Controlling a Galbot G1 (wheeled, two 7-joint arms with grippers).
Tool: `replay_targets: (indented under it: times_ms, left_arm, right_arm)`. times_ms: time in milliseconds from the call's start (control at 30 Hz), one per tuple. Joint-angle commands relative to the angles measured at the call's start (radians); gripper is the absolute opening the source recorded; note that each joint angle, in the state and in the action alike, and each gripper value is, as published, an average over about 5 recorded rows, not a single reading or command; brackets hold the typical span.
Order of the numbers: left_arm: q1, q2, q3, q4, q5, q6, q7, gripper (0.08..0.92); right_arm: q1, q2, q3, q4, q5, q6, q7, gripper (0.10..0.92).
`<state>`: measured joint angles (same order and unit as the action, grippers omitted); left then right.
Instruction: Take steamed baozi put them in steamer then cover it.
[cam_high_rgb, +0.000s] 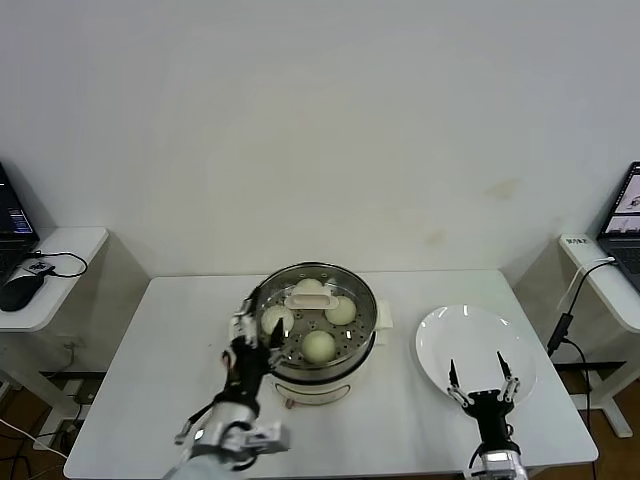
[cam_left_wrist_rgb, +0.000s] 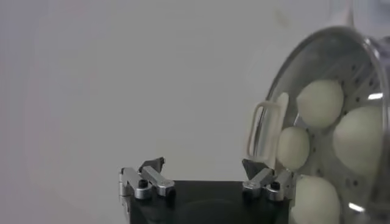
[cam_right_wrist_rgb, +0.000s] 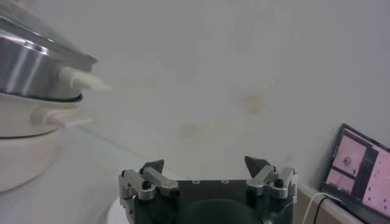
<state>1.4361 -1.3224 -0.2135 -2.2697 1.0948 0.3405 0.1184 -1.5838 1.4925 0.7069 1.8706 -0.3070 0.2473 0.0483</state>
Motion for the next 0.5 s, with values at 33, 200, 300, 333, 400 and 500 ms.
replay_targets:
  times_ms: [33,200,300,333,400,500]
  left_arm:
    - [0.23,0.04,-0.413,0.074,-1.138,-0.37,-0.265,0.823]
    - [0.277,0.036,-0.432,0.135,-1.284,-0.388,-0.267,0.823]
    - [0.283,0.03,-0.424,0.156,-1.286,-0.403,-0.269,0.823]
    - [0.281,0.029,-0.42,0.161,-1.283,-0.405,-0.27,0.823]
    - [0.276,0.024,-0.414,0.164,-1.277,-0.403,-0.27,0.823]
    - [0.272,0.022,-0.406,0.166,-1.269,-0.4,-0.268,0.823]
  right_arm:
    - [0.004,-0.065,0.002,-0.036,0.125,-0.005,-0.019,0.823]
    - [-0.044,-0.124,0.016,-0.024,0.216,-0.009,-0.046,0.823]
    - [-0.072,-0.14,0.025,-0.008,0.243,-0.008,-0.055,0.823]
    - [-0.081,-0.142,0.028,-0.004,0.247,-0.007,-0.056,0.823]
    - [-0.096,-0.143,0.031,0.001,0.25,-0.006,-0.058,0.823]
    - [-0.113,-0.142,0.032,0.006,0.249,-0.003,-0.058,0.823]
